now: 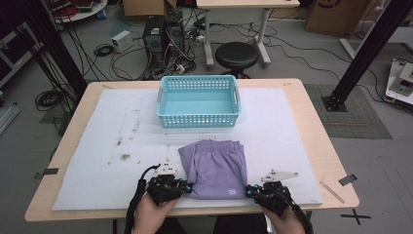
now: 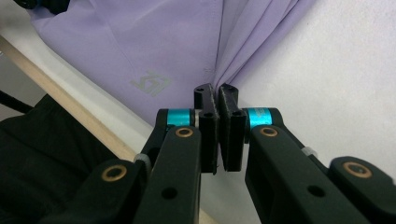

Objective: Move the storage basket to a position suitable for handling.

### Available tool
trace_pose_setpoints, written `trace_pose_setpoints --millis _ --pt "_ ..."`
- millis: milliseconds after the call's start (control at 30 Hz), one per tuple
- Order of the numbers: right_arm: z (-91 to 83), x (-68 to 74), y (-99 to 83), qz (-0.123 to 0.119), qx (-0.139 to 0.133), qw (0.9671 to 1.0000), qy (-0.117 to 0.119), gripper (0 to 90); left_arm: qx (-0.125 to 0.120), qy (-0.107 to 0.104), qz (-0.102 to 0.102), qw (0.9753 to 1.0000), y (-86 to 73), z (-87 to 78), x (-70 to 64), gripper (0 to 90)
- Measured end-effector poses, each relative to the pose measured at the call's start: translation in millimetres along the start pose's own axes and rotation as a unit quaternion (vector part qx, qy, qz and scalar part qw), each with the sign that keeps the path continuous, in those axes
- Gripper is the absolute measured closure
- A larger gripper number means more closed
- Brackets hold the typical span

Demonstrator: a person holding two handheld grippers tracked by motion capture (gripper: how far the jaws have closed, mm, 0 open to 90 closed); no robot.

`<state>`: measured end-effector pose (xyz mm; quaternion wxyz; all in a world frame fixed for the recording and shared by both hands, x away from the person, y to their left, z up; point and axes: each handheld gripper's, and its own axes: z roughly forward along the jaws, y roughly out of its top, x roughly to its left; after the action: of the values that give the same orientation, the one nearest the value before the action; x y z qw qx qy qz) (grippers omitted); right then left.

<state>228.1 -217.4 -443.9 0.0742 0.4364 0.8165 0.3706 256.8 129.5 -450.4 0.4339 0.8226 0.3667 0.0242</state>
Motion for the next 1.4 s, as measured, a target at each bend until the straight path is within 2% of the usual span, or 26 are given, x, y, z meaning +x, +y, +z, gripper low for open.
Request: trace_pose_setpoints --millis 267,333,367,433,533,767,900,1033,1167,1400 --pt "-0.5 1.2 -0.7 -0.007 0.0 1.0 -0.003 87.6 -0.002 0.003 0.001 1.0 -1.2 -1.2 -1.1 76.9" --pt "-0.7 1.5 -0.7 -0.006 -0.003 1.0 -0.007 83.4 -0.004 0.003 -0.003 1.0 -0.6 -1.9 -0.8 67.2" --pt "-1.2 1.6 -0.6 -0.008 -0.006 0.9999 -0.01 78.1 -0.007 0.002 -0.01 0.9999 0.0 -2.0 -1.2 60.2" --pt "-3.2 1.3 0.0 -0.006 -0.015 0.9997 -0.017 74.1 -0.002 0.012 -0.001 0.9999 0.7 -3.6 -0.9 51.3" --pt "-6.1 0.6 1.8 -0.005 -0.027 0.9993 -0.024 64.3 -0.003 0.014 0.0 0.9999 1.5 -5.9 -0.5 42.3" --pt "-14.6 -7.7 11.3 -0.004 -0.067 0.9972 -0.032 52.4 -0.021 0.026 0.006 0.9994 6.0 -20.0 2.7 37.3" --pt "-19.5 -14.7 20.0 -0.018 -0.099 0.9943 -0.035 48.6 -0.035 0.04 0.005 0.9986 11.6 -27.9 9.8 35.3" --pt "-20.8 -22.5 29.6 -0.022 -0.127 0.9909 -0.038 46.8 -0.054 0.053 0.003 0.9971 17.9 -35.1 19.4 34.6" --pt "-16.6 -30.3 41.5 -0.024 -0.144 0.9883 -0.043 46.5 -0.081 0.071 -0.001 0.9942 25.4 -41.4 32.9 33.2" --pt "-5.3 -39.0 65.3 -0.021 -0.161 0.9853 -0.052 45.8 -0.113 0.091 0.005 0.9894 35.2 -48.2 54.6 31.8"
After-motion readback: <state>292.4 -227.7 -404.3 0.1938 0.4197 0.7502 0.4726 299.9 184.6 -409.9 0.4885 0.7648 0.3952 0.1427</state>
